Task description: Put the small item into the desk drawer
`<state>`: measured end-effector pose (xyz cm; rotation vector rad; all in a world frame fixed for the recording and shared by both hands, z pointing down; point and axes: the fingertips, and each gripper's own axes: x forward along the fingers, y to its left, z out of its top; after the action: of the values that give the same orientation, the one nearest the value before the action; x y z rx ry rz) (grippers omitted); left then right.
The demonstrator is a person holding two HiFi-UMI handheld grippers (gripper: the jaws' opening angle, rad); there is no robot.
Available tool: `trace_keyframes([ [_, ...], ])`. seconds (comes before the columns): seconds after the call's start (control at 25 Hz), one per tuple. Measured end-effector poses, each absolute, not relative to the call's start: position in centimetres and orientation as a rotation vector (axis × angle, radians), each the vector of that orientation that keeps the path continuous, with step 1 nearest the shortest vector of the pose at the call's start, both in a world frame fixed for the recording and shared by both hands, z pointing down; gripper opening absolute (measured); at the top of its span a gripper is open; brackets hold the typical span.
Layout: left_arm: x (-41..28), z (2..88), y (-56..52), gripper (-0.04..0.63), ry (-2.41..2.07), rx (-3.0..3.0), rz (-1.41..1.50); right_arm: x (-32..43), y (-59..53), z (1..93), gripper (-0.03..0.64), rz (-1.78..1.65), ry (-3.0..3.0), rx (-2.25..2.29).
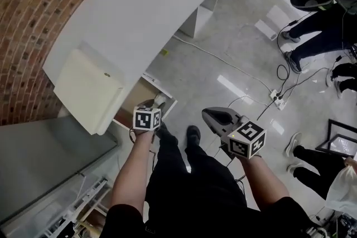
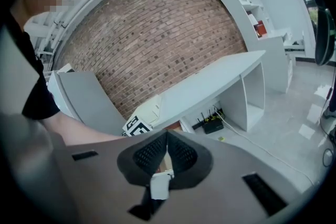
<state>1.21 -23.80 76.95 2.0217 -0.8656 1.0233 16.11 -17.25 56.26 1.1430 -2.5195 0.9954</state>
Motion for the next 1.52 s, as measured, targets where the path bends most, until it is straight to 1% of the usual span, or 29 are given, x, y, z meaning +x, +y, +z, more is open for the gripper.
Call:
trace_keyframes([
  [0.32,0.9,68.4,-23.1,0.200,-0.964,2.077,0.901,19.2,-16.4,52.2,0.012,0.981,-2.555,1.199],
  [0.76,-1.3,59.3,-20.6,0.148,-1.001,2.177,0.745,18.2,-17.2,48.4,0.012,0.906,-2.602,1.237],
  [1.08,-5.0,53.2,-20.6,0.117,-0.983,2.309,0.640,13.5,-17.0,45.4,0.012,0.838,-2.608,1.309],
  [1.28,-6.0,49.7,-20.8,0.088,-0.971,2.406,0.579,10.8,-15.8,43.0,0.012,0.759,-2.615,1.341],
  [1.52,-8.3,45.9,-21.2,0.072,-0.946,2.516,0.515,7.9,-14.8,40.9,0.012,0.705,-2.606,1.403],
])
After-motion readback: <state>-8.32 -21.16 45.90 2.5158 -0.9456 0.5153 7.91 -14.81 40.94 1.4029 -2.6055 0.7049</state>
